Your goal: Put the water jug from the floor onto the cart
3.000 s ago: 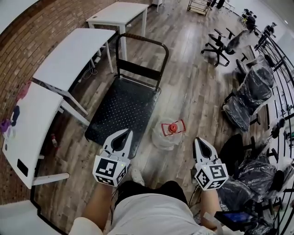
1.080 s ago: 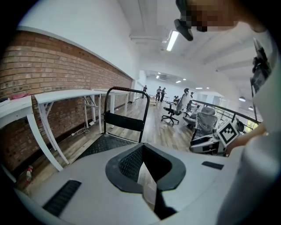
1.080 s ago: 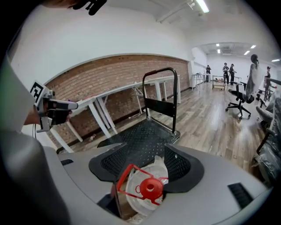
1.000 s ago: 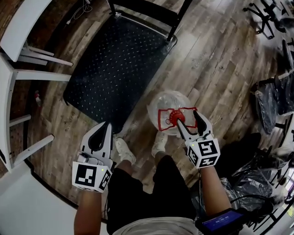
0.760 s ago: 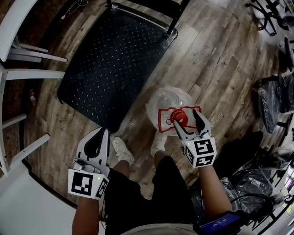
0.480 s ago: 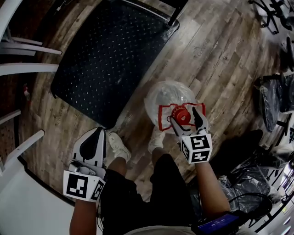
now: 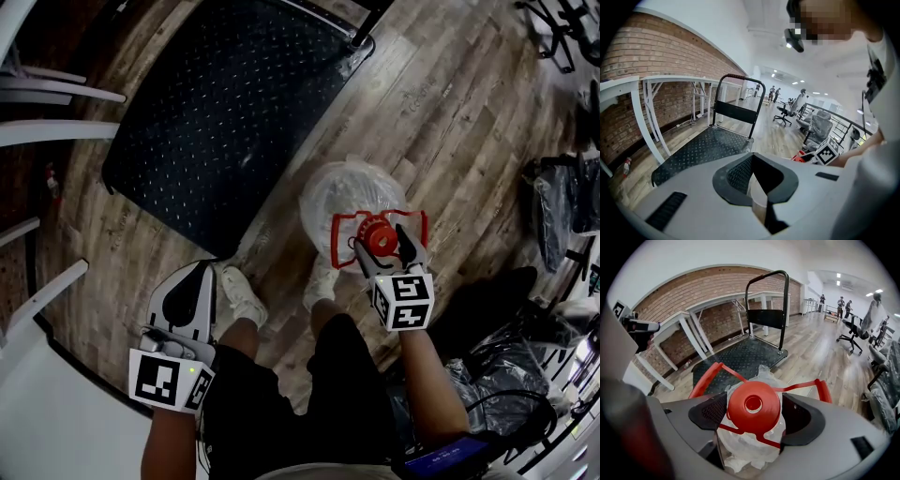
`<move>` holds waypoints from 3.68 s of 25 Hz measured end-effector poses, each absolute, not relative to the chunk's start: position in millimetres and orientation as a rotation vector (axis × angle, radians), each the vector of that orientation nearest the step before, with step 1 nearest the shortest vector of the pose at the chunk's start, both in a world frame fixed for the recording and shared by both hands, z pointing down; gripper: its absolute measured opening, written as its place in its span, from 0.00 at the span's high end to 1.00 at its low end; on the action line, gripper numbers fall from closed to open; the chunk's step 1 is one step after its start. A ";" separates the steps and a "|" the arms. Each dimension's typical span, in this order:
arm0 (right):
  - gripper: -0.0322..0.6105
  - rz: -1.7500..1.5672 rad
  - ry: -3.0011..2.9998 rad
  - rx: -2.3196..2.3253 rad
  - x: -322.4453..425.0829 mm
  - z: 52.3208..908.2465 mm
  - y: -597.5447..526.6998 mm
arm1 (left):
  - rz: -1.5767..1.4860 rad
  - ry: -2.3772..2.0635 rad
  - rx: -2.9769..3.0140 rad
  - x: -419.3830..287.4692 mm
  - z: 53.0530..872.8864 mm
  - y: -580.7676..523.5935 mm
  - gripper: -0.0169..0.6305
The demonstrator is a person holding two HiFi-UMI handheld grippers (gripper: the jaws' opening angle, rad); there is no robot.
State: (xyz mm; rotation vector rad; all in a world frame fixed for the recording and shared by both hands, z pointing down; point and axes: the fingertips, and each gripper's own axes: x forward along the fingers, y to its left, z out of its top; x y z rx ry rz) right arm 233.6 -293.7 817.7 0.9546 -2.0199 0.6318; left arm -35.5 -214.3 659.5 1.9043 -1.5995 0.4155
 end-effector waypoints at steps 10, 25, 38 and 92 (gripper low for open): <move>0.46 0.606 -1.984 1.046 239.6 816.2 -294.7 | 0.393 -1.615 1.887 -40.2 653.3 -213.5 0.97; 0.47 0.490 -2.035 1.152 228.8 664.0 -322.1 | 0.304 -1.795 1.831 -104.0 574.0 -205.9 0.97; 0.47 0.328 -2.215 0.924 107.9 569.6 -345.0 | 0.223 -2.049 1.655 -184.7 520.2 -151.2 0.97; 0.46 0.167 -2.404 0.477 -166.9 565.2 -232.7 | 0.138 -2.167 1.407 -318.1 522.5 4.6 0.98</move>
